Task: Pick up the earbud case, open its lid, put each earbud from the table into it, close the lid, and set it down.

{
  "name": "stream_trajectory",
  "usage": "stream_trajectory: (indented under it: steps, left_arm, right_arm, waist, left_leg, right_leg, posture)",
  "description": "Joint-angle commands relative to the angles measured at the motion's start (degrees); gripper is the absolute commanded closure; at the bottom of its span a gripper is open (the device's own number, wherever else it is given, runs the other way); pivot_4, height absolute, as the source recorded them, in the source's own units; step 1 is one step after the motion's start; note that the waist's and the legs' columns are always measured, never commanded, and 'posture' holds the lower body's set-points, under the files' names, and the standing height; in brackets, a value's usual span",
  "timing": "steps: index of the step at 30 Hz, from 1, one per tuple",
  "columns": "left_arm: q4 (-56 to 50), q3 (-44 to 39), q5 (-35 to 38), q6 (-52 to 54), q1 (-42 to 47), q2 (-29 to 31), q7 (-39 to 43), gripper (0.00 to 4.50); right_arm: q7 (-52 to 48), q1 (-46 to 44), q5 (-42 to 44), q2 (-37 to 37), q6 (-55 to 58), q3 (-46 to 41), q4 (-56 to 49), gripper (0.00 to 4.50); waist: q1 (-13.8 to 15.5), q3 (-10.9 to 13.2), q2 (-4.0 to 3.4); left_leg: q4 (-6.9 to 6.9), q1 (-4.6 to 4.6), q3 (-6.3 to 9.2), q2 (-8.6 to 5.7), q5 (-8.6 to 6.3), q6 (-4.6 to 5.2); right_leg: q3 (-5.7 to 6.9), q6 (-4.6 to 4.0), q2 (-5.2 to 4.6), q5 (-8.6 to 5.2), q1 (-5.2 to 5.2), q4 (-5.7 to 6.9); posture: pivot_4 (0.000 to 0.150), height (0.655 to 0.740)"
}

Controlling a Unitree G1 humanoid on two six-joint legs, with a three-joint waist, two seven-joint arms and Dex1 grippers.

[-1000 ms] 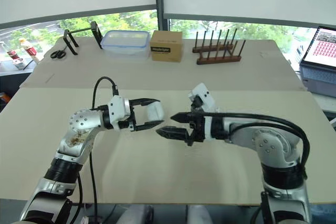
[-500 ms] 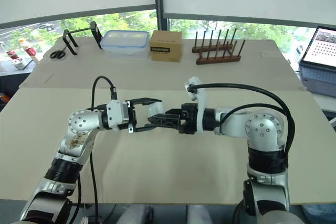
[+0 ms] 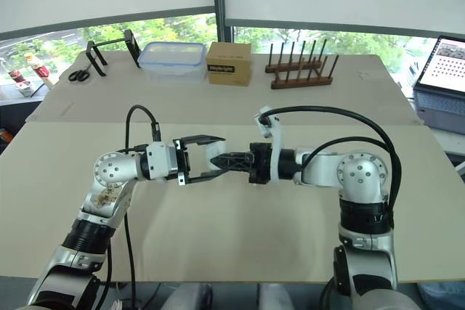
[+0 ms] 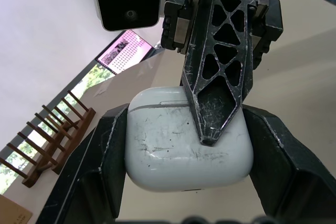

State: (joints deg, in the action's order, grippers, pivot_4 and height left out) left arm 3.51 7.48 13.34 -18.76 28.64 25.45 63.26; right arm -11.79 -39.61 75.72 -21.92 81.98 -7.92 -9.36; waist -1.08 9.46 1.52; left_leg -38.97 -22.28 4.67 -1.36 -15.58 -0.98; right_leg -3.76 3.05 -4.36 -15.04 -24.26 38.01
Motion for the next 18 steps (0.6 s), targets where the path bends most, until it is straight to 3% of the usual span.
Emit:
stream_trajectory:
  steps: [1,2,6,11,18]
  left_arm:
    - [-0.6,-1.1,2.2,-0.2,1.5,-0.8,-1.1,1.86]
    - [-0.8,-1.3,2.9,0.6,1.5,-0.9,-1.1,1.86]
    - [-0.8,-1.8,3.5,2.7,1.8,-0.3,-1.3,0.02]
    - [1.1,-2.3,3.2,7.3,3.1,2.5,-0.8,0.00]
    - [-1.9,0.2,8.3,31.8,5.8,11.3,6.1,0.00]
  right_arm:
    - [-0.6,-1.3,2.9,-0.2,0.5,-0.3,-1.1,3.74]
    - [-0.7,-1.4,2.9,-0.2,0.4,-0.3,-1.0,3.74]
    - [-1.2,-1.8,2.4,-0.7,0.1,0.2,-0.8,3.74]
    - [-4.5,-2.9,-1.9,-3.9,-1.2,3.1,-2.6,3.74]
    - [-24.4,-7.9,-30.5,-21.6,-21.2,24.7,-11.5,3.74]
  waist:
    - [0.0,0.0,0.00]
    - [0.0,0.0,0.00]
    - [-0.1,0.0,0.00]
    - [-0.1,0.0,0.00]
    - [-1.1,0.0,-0.03]
  left_leg:
    - [0.00,0.00,0.00,0.00,0.00,0.00]
    - [0.00,0.00,0.00,0.00,0.00,0.00]
    - [0.00,0.00,0.01,0.01,0.00,0.00]
    - [0.00,0.00,0.00,-0.01,0.00,0.00]
    - [0.00,-0.01,-0.03,-0.02,0.00,0.01]
  right_leg:
    - [0.00,0.00,0.00,0.00,0.00,0.00]
    - [0.00,0.00,0.00,0.00,0.00,0.00]
    - [0.00,0.00,0.01,0.00,0.00,0.00]
    - [0.00,0.00,0.01,0.00,0.00,0.00]
    - [0.14,0.03,0.03,-0.02,0.00,-0.05]
  posture:
    - [0.150,0.7400]
    - [0.150,0.7400]
    - [0.150,0.7400]
    - [0.150,0.7400]
    - [0.150,0.7400]
